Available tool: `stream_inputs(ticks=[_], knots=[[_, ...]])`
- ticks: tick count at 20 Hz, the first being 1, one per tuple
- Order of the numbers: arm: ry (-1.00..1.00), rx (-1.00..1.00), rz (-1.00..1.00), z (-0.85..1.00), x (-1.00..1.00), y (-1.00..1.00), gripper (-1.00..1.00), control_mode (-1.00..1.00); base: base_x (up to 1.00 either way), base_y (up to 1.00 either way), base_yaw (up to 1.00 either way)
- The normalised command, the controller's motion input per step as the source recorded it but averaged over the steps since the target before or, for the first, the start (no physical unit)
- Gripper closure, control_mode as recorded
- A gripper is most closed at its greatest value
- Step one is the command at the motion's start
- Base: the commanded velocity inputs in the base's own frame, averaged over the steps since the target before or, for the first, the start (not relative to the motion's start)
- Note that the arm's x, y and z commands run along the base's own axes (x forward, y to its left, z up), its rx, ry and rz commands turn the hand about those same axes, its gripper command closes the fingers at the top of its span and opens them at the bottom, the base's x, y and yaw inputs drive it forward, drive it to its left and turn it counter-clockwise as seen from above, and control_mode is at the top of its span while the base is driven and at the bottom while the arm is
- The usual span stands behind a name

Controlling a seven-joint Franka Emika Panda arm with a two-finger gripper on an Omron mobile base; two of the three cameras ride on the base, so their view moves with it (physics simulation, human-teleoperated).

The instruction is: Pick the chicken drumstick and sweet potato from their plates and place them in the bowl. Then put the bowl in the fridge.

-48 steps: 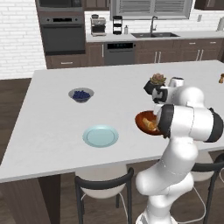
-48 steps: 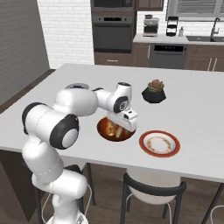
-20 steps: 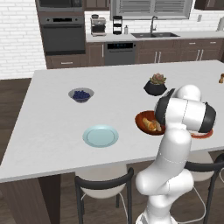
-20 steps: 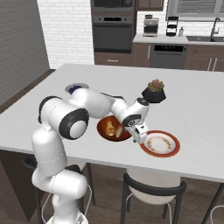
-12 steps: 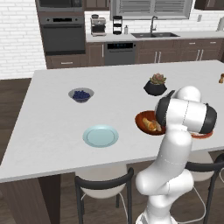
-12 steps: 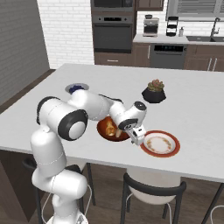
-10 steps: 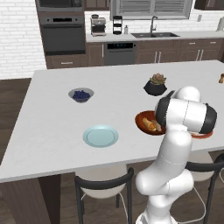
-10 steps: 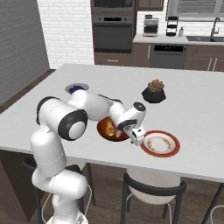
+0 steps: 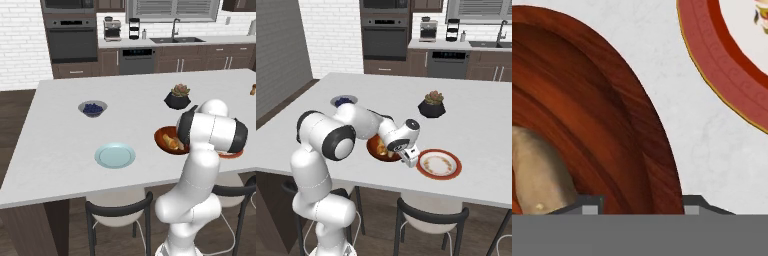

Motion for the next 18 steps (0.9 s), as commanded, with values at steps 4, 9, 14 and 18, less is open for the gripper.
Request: stream_inputs(ticks=[4,9,14,18], knots=[[-0.03,0.0,0.0,-0.09,0.0,0.0,1.0,-1.0,0.0,0.0,0.0],[-0.06,0.0,0.0,0.01,0.0,0.0,1.0,-1.0,0.0,0.0,0.0],[-0.1,0.0,-0.07,0.83,-0.19,-0.02,1.0,-1.0,0.0,0.0,0.0],[-0.05,0.0,-0.13,0.99,-0.46,0.18,1.0,-1.0,0.0,0.0,0.0]])
